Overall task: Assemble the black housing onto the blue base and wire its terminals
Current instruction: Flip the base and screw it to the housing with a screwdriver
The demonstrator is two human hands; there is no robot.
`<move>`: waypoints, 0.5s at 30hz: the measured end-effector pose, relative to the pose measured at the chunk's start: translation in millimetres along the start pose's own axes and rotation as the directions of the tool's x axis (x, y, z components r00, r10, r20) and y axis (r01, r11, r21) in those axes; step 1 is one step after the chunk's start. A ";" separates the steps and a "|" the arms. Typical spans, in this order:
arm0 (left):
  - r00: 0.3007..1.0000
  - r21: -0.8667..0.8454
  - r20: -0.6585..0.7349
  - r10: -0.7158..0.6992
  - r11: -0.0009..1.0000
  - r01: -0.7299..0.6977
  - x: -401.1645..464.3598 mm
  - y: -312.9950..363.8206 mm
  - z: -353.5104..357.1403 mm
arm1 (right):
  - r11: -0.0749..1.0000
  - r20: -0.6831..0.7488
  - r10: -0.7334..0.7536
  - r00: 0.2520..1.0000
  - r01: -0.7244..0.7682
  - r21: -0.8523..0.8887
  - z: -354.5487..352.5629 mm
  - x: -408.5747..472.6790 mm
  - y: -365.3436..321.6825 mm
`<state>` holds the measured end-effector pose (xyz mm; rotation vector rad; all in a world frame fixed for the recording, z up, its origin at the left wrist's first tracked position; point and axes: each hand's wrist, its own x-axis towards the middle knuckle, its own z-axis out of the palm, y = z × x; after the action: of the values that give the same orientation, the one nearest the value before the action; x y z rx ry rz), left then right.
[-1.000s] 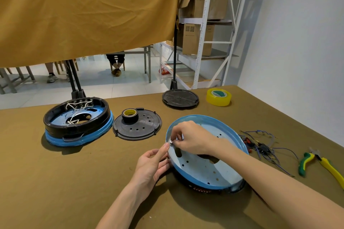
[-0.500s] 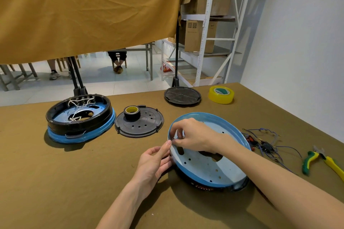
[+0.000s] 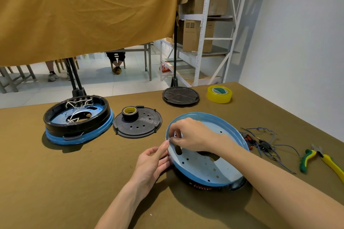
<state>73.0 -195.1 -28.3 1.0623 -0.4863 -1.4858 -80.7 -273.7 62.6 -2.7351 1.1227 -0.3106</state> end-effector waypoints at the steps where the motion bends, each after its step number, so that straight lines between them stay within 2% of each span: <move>1: 1.000 -0.006 0.006 -0.001 1.000 0.001 -0.3 0.2 -0.6 | 1.000 0.001 0.002 1.000 -0.002 0.010 -0.8 0.7 0.3; 5: 1.000 0.004 0.006 -0.003 1.000 0.003 1.8 -1.2 -1.8 | 0.998 0.013 0.000 1.000 -0.001 0.057 0.2 -1.4 4.0; 9: 1.000 0.003 0.006 0.000 1.000 0.000 3.1 -1.4 -4.4 | 0.998 -0.048 0.057 0.997 -0.056 0.033 8.8 -0.6 3.1; 15: 1.000 0.018 -0.009 -0.003 1.000 0.003 0.2 1.7 0.1 | 0.988 -0.079 0.120 0.990 -0.110 0.112 7.7 -13.7 8.2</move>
<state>73.9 -195.7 -27.0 1.0836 -0.4926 -1.4816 -93.7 -269.2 51.5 -2.5742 1.2419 -0.4610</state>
